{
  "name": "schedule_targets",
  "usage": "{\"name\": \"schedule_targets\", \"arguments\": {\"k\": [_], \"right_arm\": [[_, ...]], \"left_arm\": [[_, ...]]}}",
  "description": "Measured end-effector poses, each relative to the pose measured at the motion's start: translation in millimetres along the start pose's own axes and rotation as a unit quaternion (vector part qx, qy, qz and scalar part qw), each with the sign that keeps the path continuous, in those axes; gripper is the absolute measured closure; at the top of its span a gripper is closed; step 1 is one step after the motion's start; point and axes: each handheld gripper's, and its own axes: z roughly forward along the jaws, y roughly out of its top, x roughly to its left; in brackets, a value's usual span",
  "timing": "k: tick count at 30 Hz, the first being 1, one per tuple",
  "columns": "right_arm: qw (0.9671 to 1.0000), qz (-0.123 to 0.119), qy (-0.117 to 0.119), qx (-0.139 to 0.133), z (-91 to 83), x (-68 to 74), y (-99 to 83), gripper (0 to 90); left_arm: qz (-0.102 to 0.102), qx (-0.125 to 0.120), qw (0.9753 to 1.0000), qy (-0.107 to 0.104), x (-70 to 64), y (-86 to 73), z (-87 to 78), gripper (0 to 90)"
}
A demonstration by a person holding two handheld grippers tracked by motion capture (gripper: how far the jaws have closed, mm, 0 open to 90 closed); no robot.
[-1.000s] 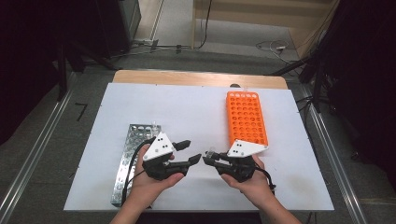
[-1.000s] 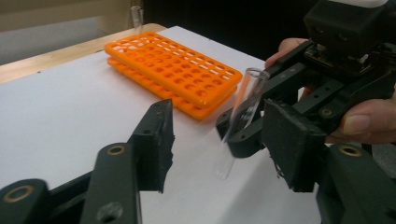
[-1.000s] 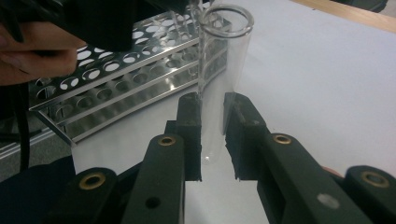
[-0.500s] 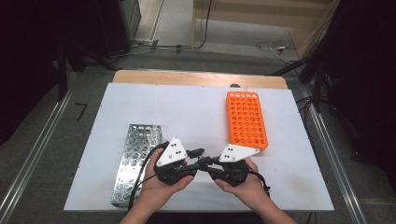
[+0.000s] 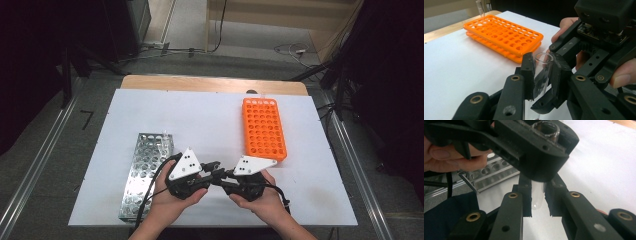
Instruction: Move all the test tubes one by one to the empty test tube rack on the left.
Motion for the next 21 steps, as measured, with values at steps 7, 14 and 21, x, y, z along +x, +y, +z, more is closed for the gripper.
{"name": "schedule_targets", "arguments": {"k": [7,14,21], "right_arm": [[1.0,0.0,0.003,-0.006,2.3,0.1,0.5,72.1],[0.9999,0.005,0.007,-0.006,-0.5,-11.3,-3.1,42.7],[0.9999,0.008,0.013,-0.007,-8.4,-25.0,-8.2,3.0]], "left_arm": [[-0.008,-0.008,0.9999,0.004,4.9,0.5,-7.1,76.4],[-0.021,-0.029,0.9991,0.021,19.8,5.2,-26.6,76.4],[-0.031,-0.045,0.9975,0.044,34.5,6.9,-45.1,76.4]]}}
